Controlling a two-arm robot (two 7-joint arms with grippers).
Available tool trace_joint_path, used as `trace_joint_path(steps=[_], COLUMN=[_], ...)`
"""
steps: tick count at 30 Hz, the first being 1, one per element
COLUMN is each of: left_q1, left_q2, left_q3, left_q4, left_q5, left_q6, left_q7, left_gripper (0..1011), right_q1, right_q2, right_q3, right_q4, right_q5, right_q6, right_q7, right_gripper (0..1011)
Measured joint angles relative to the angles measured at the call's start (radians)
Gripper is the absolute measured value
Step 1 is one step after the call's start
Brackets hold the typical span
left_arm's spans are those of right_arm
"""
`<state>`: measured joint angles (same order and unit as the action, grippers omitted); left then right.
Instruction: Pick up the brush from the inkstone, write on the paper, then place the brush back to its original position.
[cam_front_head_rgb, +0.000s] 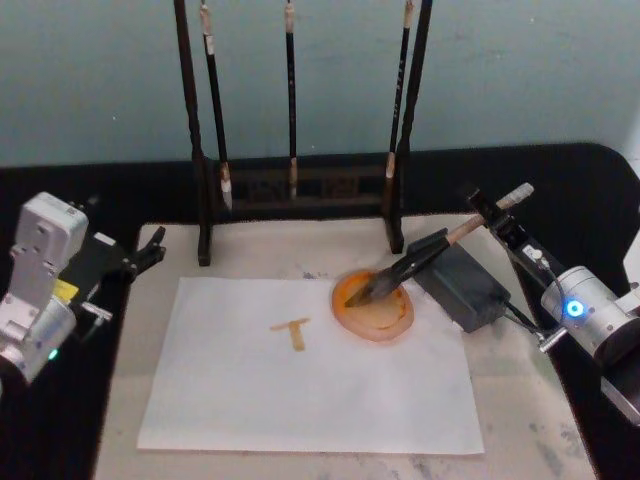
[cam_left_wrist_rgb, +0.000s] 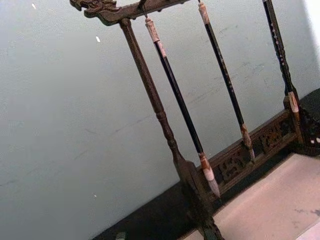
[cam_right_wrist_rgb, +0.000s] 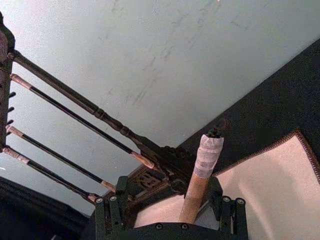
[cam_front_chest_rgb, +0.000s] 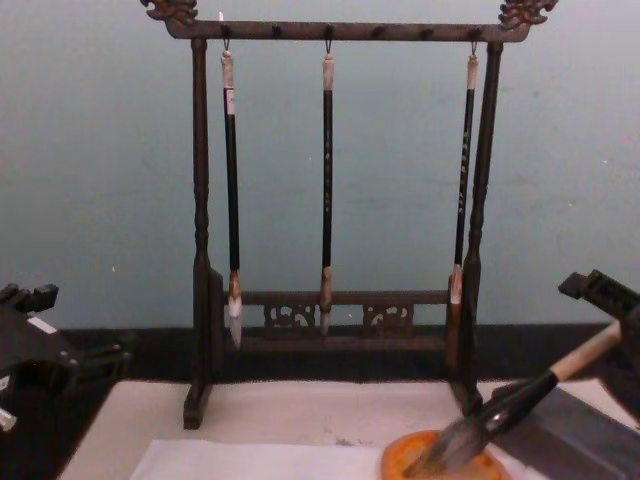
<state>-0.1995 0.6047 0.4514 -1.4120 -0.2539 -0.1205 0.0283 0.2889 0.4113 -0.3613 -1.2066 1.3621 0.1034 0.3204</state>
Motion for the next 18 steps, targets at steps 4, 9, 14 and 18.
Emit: trace_joint_path(steps=[4, 9, 14, 18], left_q1=[0.000, 0.000, 0.000, 0.000], left_q2=[0.000, 0.000, 0.000, 0.000], left_q3=[0.000, 0.000, 0.000, 0.000], left_q4=[0.000, 0.000, 0.000, 0.000], left_q5=[0.000, 0.000, 0.000, 0.000], left_q6=[0.000, 0.000, 0.000, 0.000], left_q7=[0.000, 0.000, 0.000, 0.000], left_gripper=[1010, 1010, 1010, 1010], right_q1=[-0.001, -0.015, -0.039, -0.068], right_q2=[0.000, 0.006, 0.017, 0.032], right_q3=[0.000, 0.005, 0.011, 0.017], right_q4=[0.000, -0.010, -0.032, -0.066], right_q5=[0.001, 0.010, 0.021, 0.029], right_q6=[-0.001, -0.005, -0.009, -0.018], right_q7=[-0.001, -0.015, -0.030, -0.037], right_gripper=[1000, 1000, 1000, 1000])
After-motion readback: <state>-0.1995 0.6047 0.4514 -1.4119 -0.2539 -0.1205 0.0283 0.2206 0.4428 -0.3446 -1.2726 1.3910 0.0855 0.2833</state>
